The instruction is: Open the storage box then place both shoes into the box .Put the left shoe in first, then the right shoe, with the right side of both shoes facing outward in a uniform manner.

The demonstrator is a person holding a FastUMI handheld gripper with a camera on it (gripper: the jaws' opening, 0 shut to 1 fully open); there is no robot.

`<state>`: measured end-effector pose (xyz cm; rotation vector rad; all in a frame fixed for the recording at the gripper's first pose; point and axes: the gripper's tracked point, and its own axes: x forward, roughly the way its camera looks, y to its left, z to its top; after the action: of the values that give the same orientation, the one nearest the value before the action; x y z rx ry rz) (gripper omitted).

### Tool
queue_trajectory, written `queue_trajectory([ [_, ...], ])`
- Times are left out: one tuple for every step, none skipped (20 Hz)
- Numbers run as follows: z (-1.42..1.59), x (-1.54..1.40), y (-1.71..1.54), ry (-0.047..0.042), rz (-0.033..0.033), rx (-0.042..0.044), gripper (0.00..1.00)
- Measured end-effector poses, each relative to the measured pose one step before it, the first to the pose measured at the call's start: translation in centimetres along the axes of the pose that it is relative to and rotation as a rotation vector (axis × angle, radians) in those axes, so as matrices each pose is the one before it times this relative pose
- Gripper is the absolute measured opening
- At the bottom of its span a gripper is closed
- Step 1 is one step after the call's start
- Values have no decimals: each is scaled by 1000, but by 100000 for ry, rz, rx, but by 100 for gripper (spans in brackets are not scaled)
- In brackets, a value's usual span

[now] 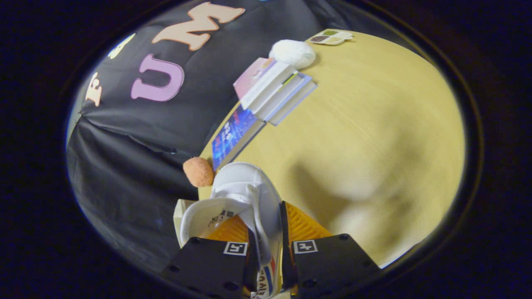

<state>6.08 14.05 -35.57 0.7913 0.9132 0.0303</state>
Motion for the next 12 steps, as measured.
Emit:
queue_trajectory([
  [-602, -567, 2081, 216, 2352, -1422, 26],
  [-546, -533, 2136, -166, 2422, -2156, 26],
  [-516, -225, 2230, -372, 2207, -2523, 26],
  [-431, -202, 2337, -691, 2326, -3564, 26],
  [-658, -102, 2353, -839, 2154, -3754, 26],
  [-543, 248, 2228, -898, 2084, -4072, 26],
  [-422, 401, 2294, -957, 1903, -4236, 26],
  [-479, 599, 1768, -1246, 649, -3926, 26],
  [-797, 544, 1352, -1119, -316, -4069, 26],
  [-720, 772, 890, -1043, -1956, -3684, 26],
  [-599, 892, 727, -1382, -2101, -4311, 26],
  [-561, 831, 436, -1820, -3355, -4555, 25],
])
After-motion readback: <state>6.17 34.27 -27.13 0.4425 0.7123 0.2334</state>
